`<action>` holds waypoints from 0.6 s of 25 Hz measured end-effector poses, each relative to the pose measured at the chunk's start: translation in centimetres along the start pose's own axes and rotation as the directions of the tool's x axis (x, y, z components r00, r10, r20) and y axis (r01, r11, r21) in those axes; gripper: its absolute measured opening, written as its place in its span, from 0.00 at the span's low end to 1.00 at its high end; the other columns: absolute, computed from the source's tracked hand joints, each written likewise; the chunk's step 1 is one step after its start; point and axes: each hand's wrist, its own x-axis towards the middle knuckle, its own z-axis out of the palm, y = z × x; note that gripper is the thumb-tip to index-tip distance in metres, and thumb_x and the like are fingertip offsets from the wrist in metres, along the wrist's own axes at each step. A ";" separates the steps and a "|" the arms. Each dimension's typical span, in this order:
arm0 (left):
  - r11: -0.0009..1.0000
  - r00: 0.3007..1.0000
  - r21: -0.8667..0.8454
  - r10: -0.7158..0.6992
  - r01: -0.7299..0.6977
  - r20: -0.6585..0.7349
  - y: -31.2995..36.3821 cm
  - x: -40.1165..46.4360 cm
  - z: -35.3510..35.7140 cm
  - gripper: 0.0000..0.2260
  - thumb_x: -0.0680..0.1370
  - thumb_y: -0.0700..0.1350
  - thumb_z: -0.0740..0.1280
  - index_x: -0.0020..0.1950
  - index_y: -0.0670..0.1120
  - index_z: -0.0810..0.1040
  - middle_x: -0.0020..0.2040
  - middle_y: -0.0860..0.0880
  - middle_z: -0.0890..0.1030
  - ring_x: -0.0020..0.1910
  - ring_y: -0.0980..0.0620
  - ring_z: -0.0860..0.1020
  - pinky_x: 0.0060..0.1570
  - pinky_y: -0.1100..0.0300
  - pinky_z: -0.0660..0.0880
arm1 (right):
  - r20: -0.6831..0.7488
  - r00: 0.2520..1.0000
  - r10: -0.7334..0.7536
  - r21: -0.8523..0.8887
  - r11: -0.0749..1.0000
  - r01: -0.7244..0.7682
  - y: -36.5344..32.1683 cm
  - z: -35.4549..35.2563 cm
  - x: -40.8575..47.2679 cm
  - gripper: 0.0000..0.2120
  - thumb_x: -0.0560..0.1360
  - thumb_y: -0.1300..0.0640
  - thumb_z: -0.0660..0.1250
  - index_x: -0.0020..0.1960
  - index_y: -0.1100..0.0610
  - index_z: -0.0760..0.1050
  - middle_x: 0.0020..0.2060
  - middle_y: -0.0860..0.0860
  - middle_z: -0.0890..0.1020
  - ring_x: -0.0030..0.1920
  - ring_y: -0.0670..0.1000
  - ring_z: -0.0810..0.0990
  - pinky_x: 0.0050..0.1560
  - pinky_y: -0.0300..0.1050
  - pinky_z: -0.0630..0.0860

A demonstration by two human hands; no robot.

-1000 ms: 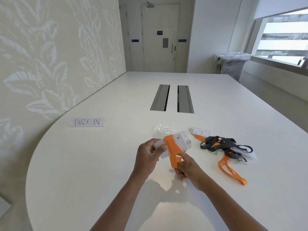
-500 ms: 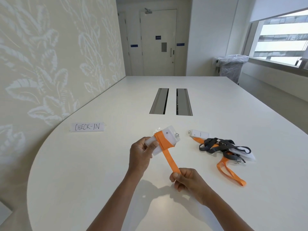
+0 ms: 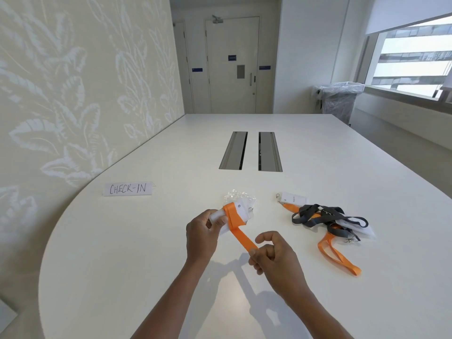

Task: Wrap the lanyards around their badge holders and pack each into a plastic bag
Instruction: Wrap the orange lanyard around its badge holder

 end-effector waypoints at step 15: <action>0.964 0.941 0.068 0.234 -0.257 0.243 -0.2 -4.0 1.5 0.04 0.74 0.51 0.72 0.47 0.54 0.80 0.42 0.58 0.82 0.39 0.57 0.77 0.37 0.66 0.70 | 0.208 0.962 0.174 0.171 0.962 -0.211 -3.5 -2.9 6.8 0.03 0.76 0.67 0.71 0.48 0.65 0.81 0.42 0.60 0.87 0.41 0.56 0.87 0.41 0.44 0.83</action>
